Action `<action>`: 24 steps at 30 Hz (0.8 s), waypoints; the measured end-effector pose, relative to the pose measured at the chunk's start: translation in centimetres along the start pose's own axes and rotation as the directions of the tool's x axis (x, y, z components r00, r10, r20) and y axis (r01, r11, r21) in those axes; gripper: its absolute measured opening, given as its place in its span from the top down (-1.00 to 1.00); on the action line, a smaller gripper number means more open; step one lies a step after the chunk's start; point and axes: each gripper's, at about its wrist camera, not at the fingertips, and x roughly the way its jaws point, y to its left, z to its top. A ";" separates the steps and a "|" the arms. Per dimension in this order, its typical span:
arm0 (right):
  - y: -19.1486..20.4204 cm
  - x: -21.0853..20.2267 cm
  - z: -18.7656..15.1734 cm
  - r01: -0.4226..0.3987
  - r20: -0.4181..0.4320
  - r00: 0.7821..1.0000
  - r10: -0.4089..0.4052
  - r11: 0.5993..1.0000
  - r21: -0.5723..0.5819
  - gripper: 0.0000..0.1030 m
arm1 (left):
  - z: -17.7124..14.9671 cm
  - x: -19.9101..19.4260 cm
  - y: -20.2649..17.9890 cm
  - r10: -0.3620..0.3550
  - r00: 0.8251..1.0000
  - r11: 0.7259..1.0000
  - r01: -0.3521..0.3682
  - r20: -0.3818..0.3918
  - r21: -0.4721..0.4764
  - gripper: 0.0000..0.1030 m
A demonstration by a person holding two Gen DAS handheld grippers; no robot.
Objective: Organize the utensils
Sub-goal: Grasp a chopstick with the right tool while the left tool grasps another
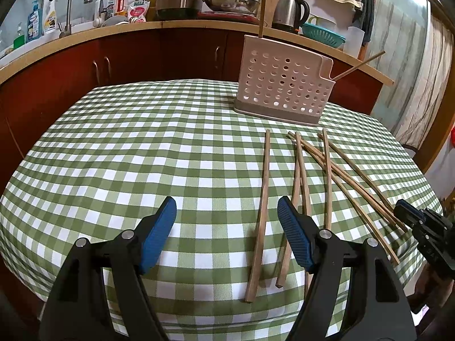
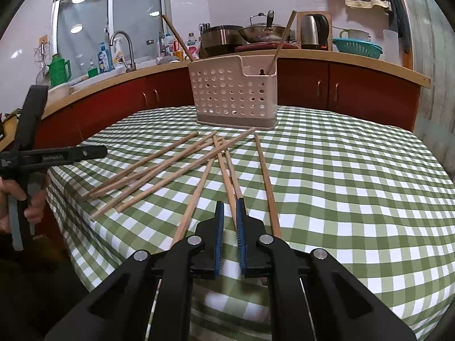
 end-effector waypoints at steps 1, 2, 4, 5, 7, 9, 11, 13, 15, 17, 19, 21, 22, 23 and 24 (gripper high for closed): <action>-0.1 0.1 -0.1 -0.002 -0.003 1.000 0.002 1.000 0.002 0.82 | 0.0 0.0 0.1 -0.001 1.000 1.000 0.001 0.000 0.000 -0.39; -0.2 0.1 -0.2 -0.002 -0.008 1.000 0.002 1.000 0.006 0.82 | 0.0 0.0 0.1 -0.001 1.000 1.000 0.001 -0.001 0.000 -0.39; -0.4 0.4 -0.4 0.005 -0.022 1.000 -0.005 1.000 0.008 0.82 | -0.1 0.0 0.0 0.000 1.000 1.000 0.000 -0.002 0.001 -0.39; -0.5 0.5 -0.5 0.002 -0.030 1.000 -0.002 1.000 0.014 0.82 | -0.1 0.1 0.0 -0.001 1.000 1.000 0.001 -0.003 0.001 -0.39; -0.6 0.8 -0.7 0.001 -0.045 0.999 0.000 1.000 0.020 0.82 | -0.1 0.2 0.0 -0.002 1.000 1.000 0.002 -0.007 0.002 -0.39; -0.7 1.1 -0.9 0.003 -0.059 0.998 -0.002 1.000 0.021 0.82 | -0.2 0.3 -0.1 -0.004 1.000 1.000 0.004 -0.010 0.002 -0.39; -0.8 1.1 -1.0 0.010 -0.064 0.998 -0.009 1.000 0.023 0.81 | -0.2 0.3 -0.1 -0.006 1.000 1.000 0.006 -0.011 0.004 -0.39; -1.2 1.2 -1.1 0.012 -0.076 0.997 -0.009 0.999 0.036 0.81 | -0.2 0.4 -0.2 -0.007 1.000 1.000 0.007 -0.013 0.005 -0.39; -1.1 1.2 -1.2 0.010 -0.077 0.997 -0.007 0.999 0.034 0.81 | -0.3 0.4 -0.3 -0.011 1.000 1.000 0.011 -0.017 0.007 -0.39; -0.8 1.0 -1.3 0.008 -0.076 0.997 -0.007 1.000 0.019 0.81 | -0.4 0.5 -0.5 -0.015 1.000 1.000 0.015 -0.024 0.010 -0.39; -0.6 0.9 -1.5 0.004 -0.073 0.997 -0.003 1.000 0.015 0.82 | -0.6 0.5 -0.7 -0.020 0.999 1.000 0.021 -0.028 0.015 -0.35; -0.6 0.8 -1.5 0.009 -0.069 0.998 -0.007 1.000 0.022 0.83 | -0.9 0.6 -0.9 -0.026 0.999 0.999 0.027 -0.039 0.026 -0.28; -0.5 0.7 -1.6 0.014 -0.067 0.998 -0.013 1.000 0.018 0.85 | -1.0 0.7 -0.9 -0.027 0.999 0.999 0.028 -0.042 0.029 -0.27; -0.5 0.7 -1.5 0.018 -0.067 0.998 -0.017 1.000 0.011 0.86 | -1.1 0.8 -1.0 -0.027 0.999 0.999 0.029 -0.046 0.031 -0.26; -0.3 0.7 -1.5 0.024 -0.065 0.998 -0.024 1.000 0.003 0.87 | -1.3 0.9 -0.9 -0.029 0.998 0.999 0.030 -0.052 0.031 -0.21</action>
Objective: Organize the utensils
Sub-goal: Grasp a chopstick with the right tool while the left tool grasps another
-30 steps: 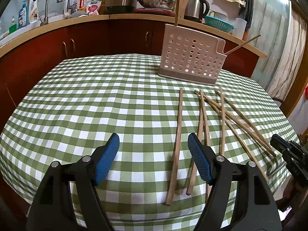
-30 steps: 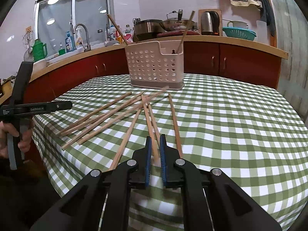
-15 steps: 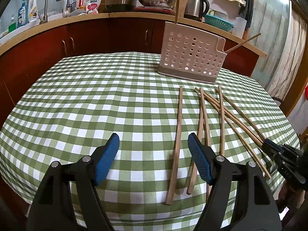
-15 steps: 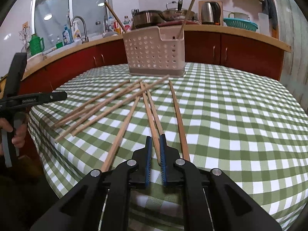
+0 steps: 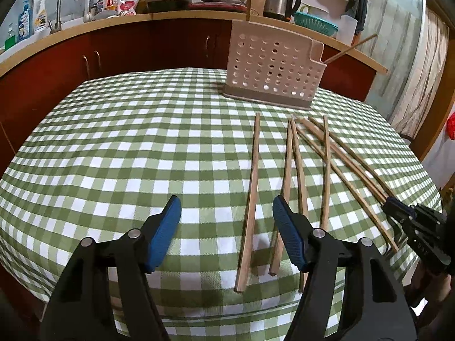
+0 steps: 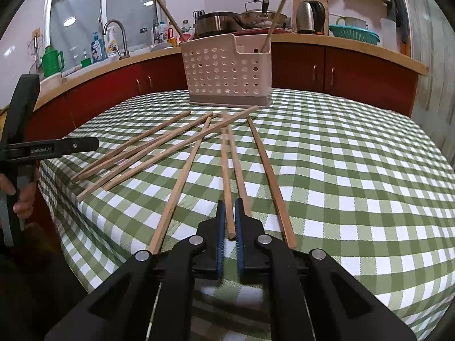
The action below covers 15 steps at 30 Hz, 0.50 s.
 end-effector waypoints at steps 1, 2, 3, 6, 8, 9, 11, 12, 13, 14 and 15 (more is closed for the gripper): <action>0.1 0.0 0.0 0.002 0.001 1.000 -0.002 1.000 0.001 0.88 | -0.2 0.2 0.0 -0.004 1.000 1.000 0.004 -0.010 0.000 -0.14; 0.0 0.0 0.0 0.003 0.001 1.000 -0.003 1.000 0.002 0.88 | -0.3 0.3 0.0 -0.007 1.000 1.000 0.007 -0.019 0.000 -0.12; 0.0 0.0 0.0 0.006 0.002 1.000 -0.006 1.000 0.003 0.88 | -0.5 0.4 0.0 -0.011 1.000 1.000 0.011 -0.025 0.000 -0.10; -0.2 -0.2 0.2 0.013 0.008 1.000 -0.014 1.000 0.011 0.88 | -1.0 0.6 -0.2 -0.018 0.999 1.000 0.018 -0.041 0.018 -0.03; -0.3 -0.2 0.2 0.016 0.010 1.000 -0.017 1.000 0.017 0.88 | -1.5 0.8 -0.5 -0.025 0.998 0.999 0.027 -0.058 0.031 0.06; -0.3 -0.3 0.2 0.017 0.012 1.000 -0.017 1.000 0.019 0.88 | -1.7 0.8 -0.5 -0.025 0.998 0.999 0.027 -0.061 0.036 0.11; -0.4 -0.4 0.3 0.018 0.015 1.000 -0.018 1.000 0.020 0.88 | -1.9 0.7 -0.8 -0.011 0.998 0.998 0.014 -0.054 0.064 0.21; -0.4 -0.5 0.3 0.019 0.018 1.000 -0.020 1.000 0.020 0.88 | -2.0 0.6 -0.9 -0.012 0.998 0.997 0.016 -0.055 0.072 0.36; -0.3 -0.5 0.4 0.020 0.020 1.000 -0.020 1.000 0.020 0.88 | -2.0 0.5 -0.9 -0.013 0.998 0.997 0.017 -0.055 0.077 0.52; -0.3 -0.6 0.4 0.022 0.025 0.999 -0.022 1.000 0.021 0.88 | -2.1 0.5 -1.1 -0.018 0.998 0.996 0.023 -0.058 0.087 0.62; -0.3 -0.7 0.5 0.022 0.027 0.999 -0.023 1.000 0.022 0.88 | -2.2 0.4 -1.2 -0.018 0.998 0.995 0.024 -0.059 0.098 0.76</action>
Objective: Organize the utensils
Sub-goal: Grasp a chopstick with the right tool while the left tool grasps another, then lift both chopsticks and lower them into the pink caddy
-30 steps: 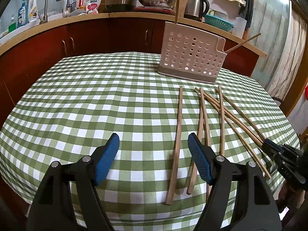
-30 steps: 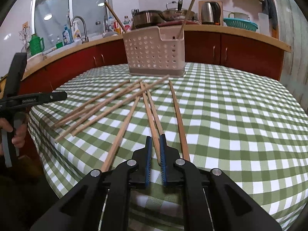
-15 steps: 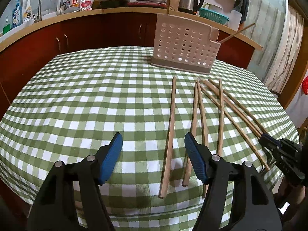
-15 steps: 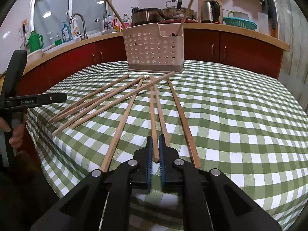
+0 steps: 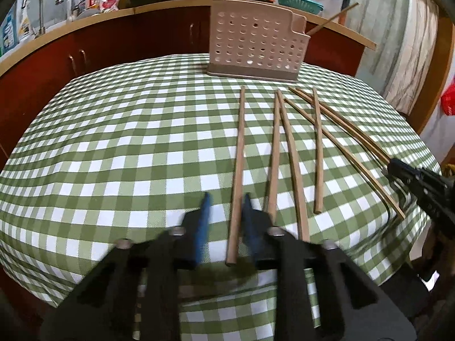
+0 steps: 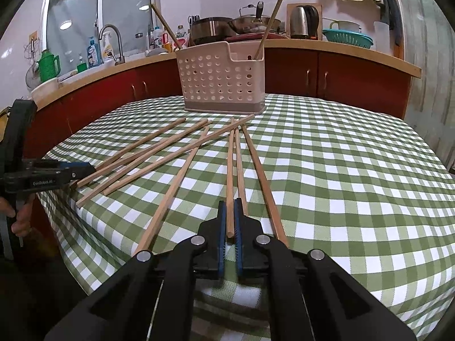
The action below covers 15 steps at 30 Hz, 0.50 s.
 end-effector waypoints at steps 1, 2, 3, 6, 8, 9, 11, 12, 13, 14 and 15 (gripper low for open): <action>0.0 -0.1 0.1 0.001 0.003 1.000 -0.001 1.000 0.001 0.88 | -0.1 -0.1 -0.1 0.001 1.000 1.000 -0.001 0.000 0.008 0.83; 0.0 -0.2 0.1 0.001 0.006 1.000 -0.001 1.000 0.002 0.88 | -0.2 -0.2 -0.2 0.000 1.000 1.000 0.000 0.000 0.017 0.84; 0.1 -0.4 0.2 0.003 0.011 1.000 -0.003 1.000 0.004 0.88 | -0.3 -0.3 -0.3 -0.002 1.000 1.000 0.002 0.001 0.024 0.86; 0.1 -0.9 0.5 0.008 0.026 1.000 -0.009 1.000 0.008 0.88 | -0.3 -0.9 -0.3 0.012 1.000 0.999 -0.012 0.018 0.031 0.87; 0.2 -1.5 0.8 0.013 0.041 0.999 -0.013 1.000 0.007 0.88 | 0.0 -1.6 -0.3 0.025 0.998 0.999 -0.027 0.050 0.036 0.87; 0.3 -1.9 1.2 0.016 0.056 0.998 -0.017 1.000 0.005 0.88 | 0.2 -2.0 -0.4 0.030 0.997 0.999 -0.033 0.066 0.039 0.87; 0.3 -2.5 1.6 0.021 0.073 0.997 -0.021 1.000 0.004 0.88 | 0.6 -2.7 -0.5 0.042 0.994 0.998 -0.047 0.098 0.046 0.87; 0.4 -2.9 1.9 0.024 0.087 0.996 -0.024 1.000 0.005 0.88 | 0.8 -3.1 -0.6 0.047 0.992 0.997 -0.053 0.117 0.048 0.87; 0.5 -3.2 2.2 0.026 0.097 0.995 -0.026 1.000 0.004 0.88 | 1.1 -3.6 -0.7 0.052 0.989 0.997 -0.059 0.136 0.049 0.87; 0.5 -3.5 2.5 0.028 0.107 0.994 -0.028 1.000 0.003 0.88 | 1.4 -4.1 -0.7 0.056 0.986 0.997 -0.065 0.154 0.049 0.87; 0.6 -3.9 2.8 0.028 0.120 0.992 -0.028 1.000 0.003 0.88 | 1.6 -4.5 -0.7 0.059 0.984 0.996 -0.068 0.167 0.050 0.87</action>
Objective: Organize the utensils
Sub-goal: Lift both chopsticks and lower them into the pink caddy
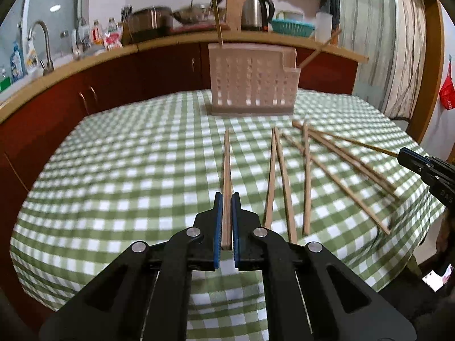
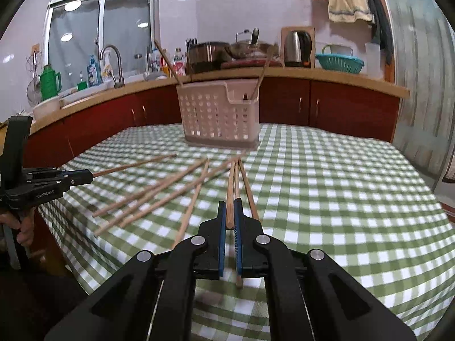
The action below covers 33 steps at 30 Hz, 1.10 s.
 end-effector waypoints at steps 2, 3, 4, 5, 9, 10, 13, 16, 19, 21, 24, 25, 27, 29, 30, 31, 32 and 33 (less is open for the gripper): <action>0.1 -0.5 0.7 0.003 0.020 1.000 -0.003 1.000 -0.003 0.88 | 0.6 -0.8 0.1 0.007 0.999 1.000 -0.007 0.033 0.002 0.87; 0.2 -0.8 1.1 0.003 0.032 0.999 -0.003 1.000 -0.003 0.88 | 0.9 -1.1 0.1 0.010 0.999 1.000 -0.010 0.044 0.001 0.87; 0.3 -1.1 1.4 0.002 0.042 0.999 -0.002 1.000 -0.002 0.88 | 1.2 -1.5 0.2 0.011 0.998 1.000 -0.011 0.056 -0.001 0.87; 0.3 -1.3 1.7 0.002 0.049 0.999 -0.002 1.000 -0.002 0.88 | 1.5 -1.8 0.3 0.012 0.998 1.000 -0.012 0.068 -0.004 0.87; 0.4 -2.1 3.1 0.003 0.083 0.997 -0.003 1.000 0.007 0.88 | 2.9 -3.2 0.9 0.014 0.993 1.000 -0.011 0.117 -0.018 0.87; 0.3 -2.3 3.4 0.001 0.091 0.996 -0.002 1.000 0.012 0.88 | 3.2 -3.4 0.9 0.014 0.992 1.000 -0.012 0.125 -0.019 0.87; 0.4 -2.8 4.2 0.004 0.112 0.994 -0.005 1.000 0.013 0.88 | 4.0 -4.2 1.1 0.015 0.988 1.000 -0.012 0.155 -0.024 0.87; 0.7 -3.1 5.1 -0.001 0.128 0.992 -0.001 1.000 0.019 0.88 | 5.0 -4.5 1.4 0.013 0.985 1.000 -0.008 0.175 -0.030 0.87; 0.9 -3.2 5.9 0.001 0.146 0.989 -0.003 1.000 0.015 0.88 | 5.9 -4.7 1.7 0.004 0.982 0.999 0.004 0.190 -0.044 0.87; 1.1 -3.3 6.4 0.002 0.158 0.987 -0.003 1.000 0.009 0.88 | 6.5 -4.6 1.9 0.003 0.980 0.999 0.006 0.199 -0.046 0.87; 1.0 -3.3 7.2 -0.003 0.175 0.985 0.000 1.000 0.013 0.88 | 7.3 -4.7 1.9 0.008 0.977 0.999 0.000 0.214 -0.038 0.87; 1.0 -3.2 7.5 -0.002 0.177 0.984 -0.001 1.000 0.015 0.88 | 7.4 -4.7 1.9 0.009 0.976 0.999 -0.002 0.217 -0.036 0.87; 0.8 -3.0 8.0 -0.001 0.181 0.983 -0.003 1.000 0.020 0.88 | 8.0 -4.6 2.0 0.010 0.975 0.999 -0.002 0.222 -0.037 0.87; 0.7 -2.7 8.5 -0.003 0.186 0.982 -0.002 1.000 0.028 0.88 | 8.5 -4.6 2.1 0.004 0.974 0.999 0.005 0.227 -0.040 0.87; 0.6 -2.6 8.8 -0.002 0.187 0.982 -0.003 1.000 0.029 0.88 | 8.8 -4.5 2.2 0.001 0.973 0.999 0.009 0.230 -0.042 0.87; 0.6 -2.5 9.0 -0.001 0.189 0.982 -0.004 1.000 0.029 0.88 | 9.2 -4.5 2.2 -0.002 0.973 0.999 0.012 0.231 -0.043 0.87; 0.6 -2.3 9.3 -0.002 0.193 0.981 -0.004 1.000 0.031 0.88 | 9.6 -4.4 2.3 -0.006 0.973 0.999 0.017 0.232 -0.046 0.87; 0.6 -2.3 9.5 -0.005 0.197 0.980 -0.002 0.999 0.032 0.88 | 9.9 -4.3 2.4 -0.011 0.973 0.999 0.023 0.232 -0.050 0.87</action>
